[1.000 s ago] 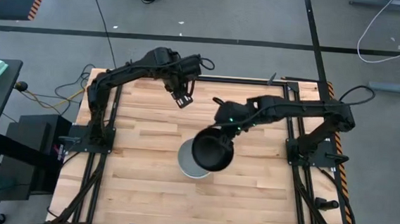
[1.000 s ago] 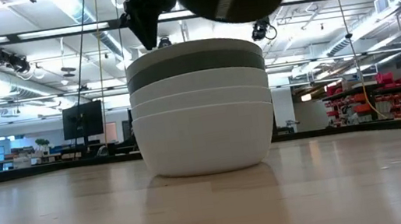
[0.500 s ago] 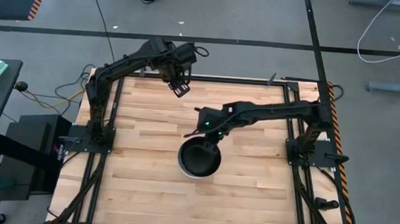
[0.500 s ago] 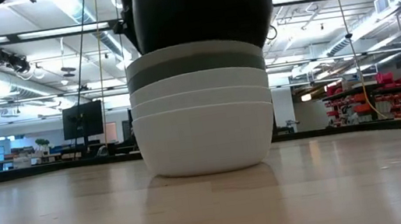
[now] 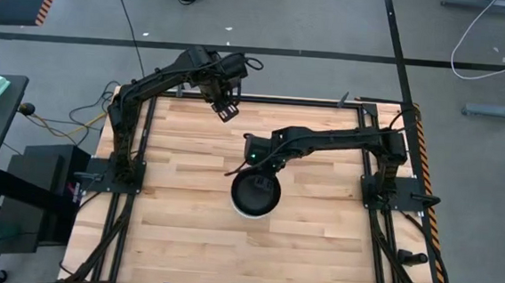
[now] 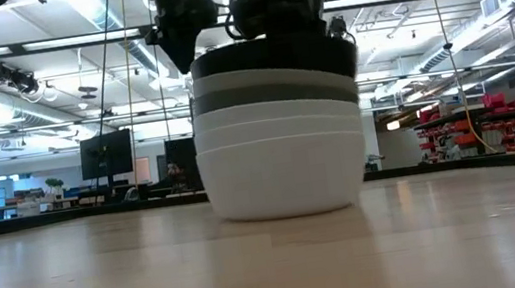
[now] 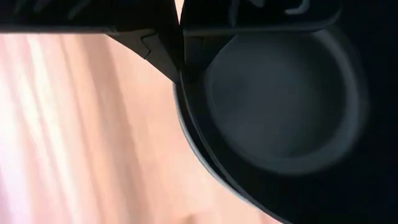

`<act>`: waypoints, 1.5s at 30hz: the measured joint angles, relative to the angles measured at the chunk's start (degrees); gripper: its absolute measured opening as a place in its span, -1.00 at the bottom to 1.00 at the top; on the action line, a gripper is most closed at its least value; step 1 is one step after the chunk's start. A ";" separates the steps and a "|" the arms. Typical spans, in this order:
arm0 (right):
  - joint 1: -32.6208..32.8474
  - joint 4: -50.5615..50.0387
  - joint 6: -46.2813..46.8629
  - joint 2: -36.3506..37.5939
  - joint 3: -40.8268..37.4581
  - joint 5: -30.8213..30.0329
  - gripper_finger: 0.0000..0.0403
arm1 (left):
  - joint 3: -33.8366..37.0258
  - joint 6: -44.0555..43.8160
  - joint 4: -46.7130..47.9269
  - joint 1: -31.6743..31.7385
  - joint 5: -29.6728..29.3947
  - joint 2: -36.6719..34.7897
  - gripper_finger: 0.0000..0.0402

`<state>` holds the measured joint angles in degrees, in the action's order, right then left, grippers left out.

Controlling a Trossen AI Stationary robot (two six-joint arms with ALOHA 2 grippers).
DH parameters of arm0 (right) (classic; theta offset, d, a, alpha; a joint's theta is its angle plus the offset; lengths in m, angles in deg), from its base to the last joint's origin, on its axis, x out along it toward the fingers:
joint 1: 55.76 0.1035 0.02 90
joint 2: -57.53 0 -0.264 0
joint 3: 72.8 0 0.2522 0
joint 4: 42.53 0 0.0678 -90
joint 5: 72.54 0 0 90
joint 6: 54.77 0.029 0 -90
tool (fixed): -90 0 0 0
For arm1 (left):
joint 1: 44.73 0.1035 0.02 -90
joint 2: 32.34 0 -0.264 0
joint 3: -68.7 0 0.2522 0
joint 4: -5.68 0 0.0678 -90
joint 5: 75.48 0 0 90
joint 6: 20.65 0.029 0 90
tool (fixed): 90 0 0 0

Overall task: Nest bowls inside each other
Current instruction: Stack the black bowl on the gray bowl

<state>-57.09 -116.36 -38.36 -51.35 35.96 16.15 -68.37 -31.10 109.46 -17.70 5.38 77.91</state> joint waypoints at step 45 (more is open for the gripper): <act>0.79 3.75 1.08 8.29 0.20 5.03 -0.77 | 0.00 1.88 -0.24 0.56 0.01 -0.02 -0.47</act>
<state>-56.31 -112.61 -37.29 -43.06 36.16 21.18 -68.37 -29.22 109.22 -17.13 5.39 77.89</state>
